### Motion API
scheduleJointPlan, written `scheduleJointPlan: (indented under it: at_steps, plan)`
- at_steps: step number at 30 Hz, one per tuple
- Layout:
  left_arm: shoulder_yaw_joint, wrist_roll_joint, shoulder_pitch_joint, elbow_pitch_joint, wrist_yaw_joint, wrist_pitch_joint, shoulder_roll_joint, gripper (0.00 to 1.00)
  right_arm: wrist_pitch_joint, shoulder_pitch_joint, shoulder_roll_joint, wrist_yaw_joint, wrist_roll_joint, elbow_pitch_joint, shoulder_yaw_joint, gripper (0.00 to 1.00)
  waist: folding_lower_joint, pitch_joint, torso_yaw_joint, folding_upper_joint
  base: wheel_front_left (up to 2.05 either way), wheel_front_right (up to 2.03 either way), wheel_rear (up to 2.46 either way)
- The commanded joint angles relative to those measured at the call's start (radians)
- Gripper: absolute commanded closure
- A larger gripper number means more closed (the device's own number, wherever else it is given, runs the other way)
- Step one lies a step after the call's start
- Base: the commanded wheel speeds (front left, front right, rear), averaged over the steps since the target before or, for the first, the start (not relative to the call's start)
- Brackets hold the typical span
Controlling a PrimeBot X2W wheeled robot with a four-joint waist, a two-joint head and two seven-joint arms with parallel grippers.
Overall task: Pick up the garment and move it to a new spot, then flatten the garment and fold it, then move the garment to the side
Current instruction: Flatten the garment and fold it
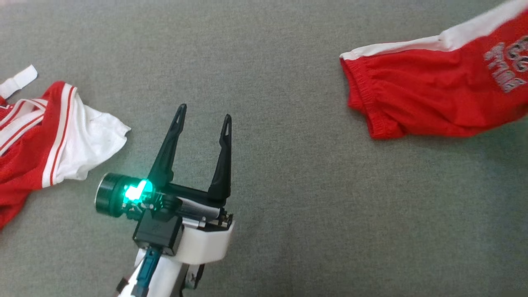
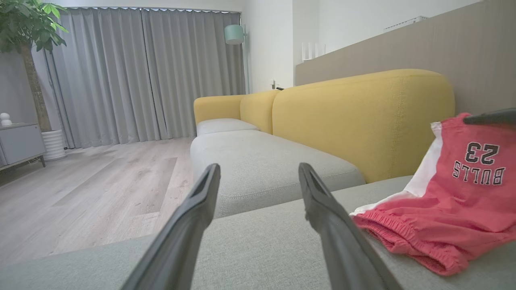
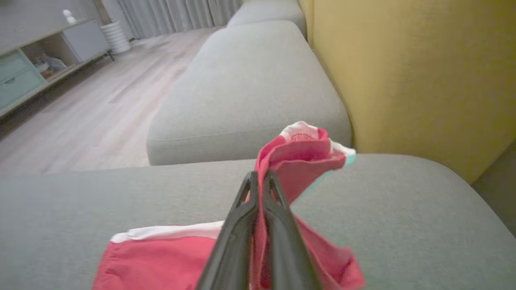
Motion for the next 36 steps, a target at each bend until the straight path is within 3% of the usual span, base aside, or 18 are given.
scheduleJointPlan:
  at_steps: [1,6,10,11,12,17,24,25,30,36]
  plan:
    - [0.037,0.014,0.007,-0.026,-0.007,-0.004,0.003,0.0,0.022,0.034,-0.007,-0.001,0.004,-0.08,0.014,1.0,0.0,-0.011,0.0,-0.0001,0.0,0.0,0.0]
    - [0.034,0.016,0.012,-0.02,-0.019,-0.004,-0.008,0.0,0.119,0.047,0.096,-0.001,-0.024,-0.238,0.084,1.0,0.0,-0.025,0.008,-0.0001,0.0,0.0,0.0]
    - [0.03,0.017,0.012,-0.013,-0.03,-0.004,-0.017,0.0,0.163,0.071,0.207,-0.001,-0.051,-0.272,0.166,1.0,0.0,-0.029,0.019,-0.0001,0.0,0.0,0.0]
    - [0.03,0.017,0.012,-0.012,-0.033,-0.004,-0.02,0.0,0.163,0.079,0.237,-0.001,-0.047,-0.27,0.183,0.62,0.0,-0.029,0.022,-0.0001,0.0,0.0,0.0]
    - [0.029,0.017,0.011,-0.011,-0.036,-0.004,-0.023,0.0,0.151,0.085,0.265,-0.001,-0.047,-0.265,0.187,0.0,0.0,-0.03,0.027,-0.0001,0.0,0.0,0.0]
    - [0.035,0.021,0.015,-0.011,-0.038,-0.004,-0.032,0.0,0.017,0.111,0.325,-0.001,-0.061,-0.276,0.138,0.0,0.0,-0.054,0.046,-0.0001,0.0,0.0,0.0]
    - [0.071,0.012,0.068,-0.016,-0.021,-0.004,-0.039,0.0,-0.216,0.231,0.25,-0.001,-0.149,-0.293,0.012,0.0,0.0,-0.123,0.046,-0.0001,0.0,0.0,0.0]
    - [0.071,0.012,0.068,-0.016,-0.021,-0.004,-0.039,0.0,-0.216,0.231,0.25,-0.001,-0.149,-0.293,0.012,0.0,0.0,-0.123,0.046,-0.0001,0.0,0.0,0.0]
    - [0.108,0.0,0.132,-0.001,-0.008,-0.004,-0.045,0.0,-0.425,0.365,0.23,-0.001,-0.241,-0.263,0.03,0.0,0.0,-0.18,0.041,-0.0001,0.0,0.0,0.0]
    - [0.15,-0.009,0.211,0.039,0.001,-0.004,-0.057,0.0,-0.553,0.488,0.291,-0.001,-0.336,-0.125,0.086,0.0,0.0,-0.258,0.037,-0.0001,0.0,0.0,0.0]
